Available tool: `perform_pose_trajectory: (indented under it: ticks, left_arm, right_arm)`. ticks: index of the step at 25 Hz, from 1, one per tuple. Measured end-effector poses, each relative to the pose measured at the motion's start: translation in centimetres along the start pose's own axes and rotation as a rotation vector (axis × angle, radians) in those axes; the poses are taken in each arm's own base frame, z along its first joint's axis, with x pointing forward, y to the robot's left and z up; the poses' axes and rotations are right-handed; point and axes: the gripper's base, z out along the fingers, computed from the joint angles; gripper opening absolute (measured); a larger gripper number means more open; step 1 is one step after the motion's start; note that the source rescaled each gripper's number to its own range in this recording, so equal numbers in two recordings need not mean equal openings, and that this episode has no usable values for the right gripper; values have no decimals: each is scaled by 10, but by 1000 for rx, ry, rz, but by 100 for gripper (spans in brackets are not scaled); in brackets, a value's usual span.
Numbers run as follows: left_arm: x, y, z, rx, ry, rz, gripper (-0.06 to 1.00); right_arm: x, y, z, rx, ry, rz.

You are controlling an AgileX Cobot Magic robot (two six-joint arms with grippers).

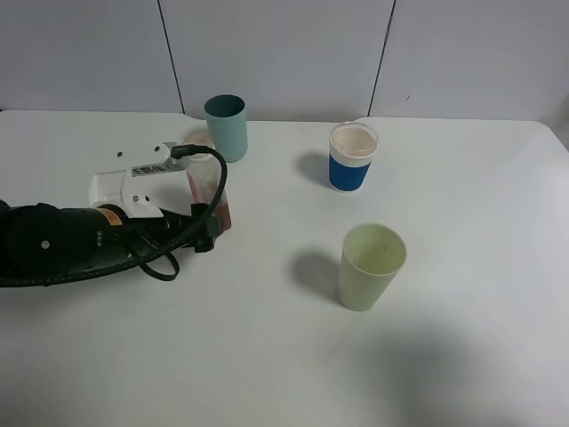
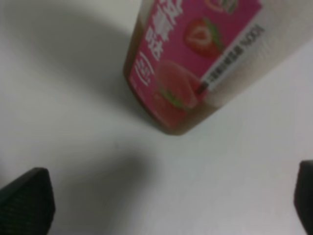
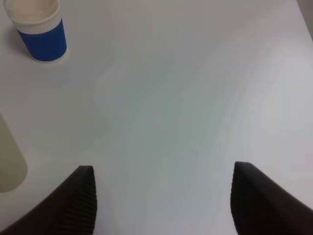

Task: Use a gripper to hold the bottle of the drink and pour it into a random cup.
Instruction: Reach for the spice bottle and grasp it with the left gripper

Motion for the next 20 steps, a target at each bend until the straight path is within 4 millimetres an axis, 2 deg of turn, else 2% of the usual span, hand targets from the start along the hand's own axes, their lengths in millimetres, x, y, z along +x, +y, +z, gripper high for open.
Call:
perform_pose_trajectory:
  ticks: [11, 20]
  left_arm:
    - [4, 5, 1, -55, 32, -92, 100]
    - [7, -4, -1, -46, 9, -111, 100]
  right_arm:
    - [0, 0, 0, 0, 0, 0]
    - [0, 0, 0, 0, 0, 0]
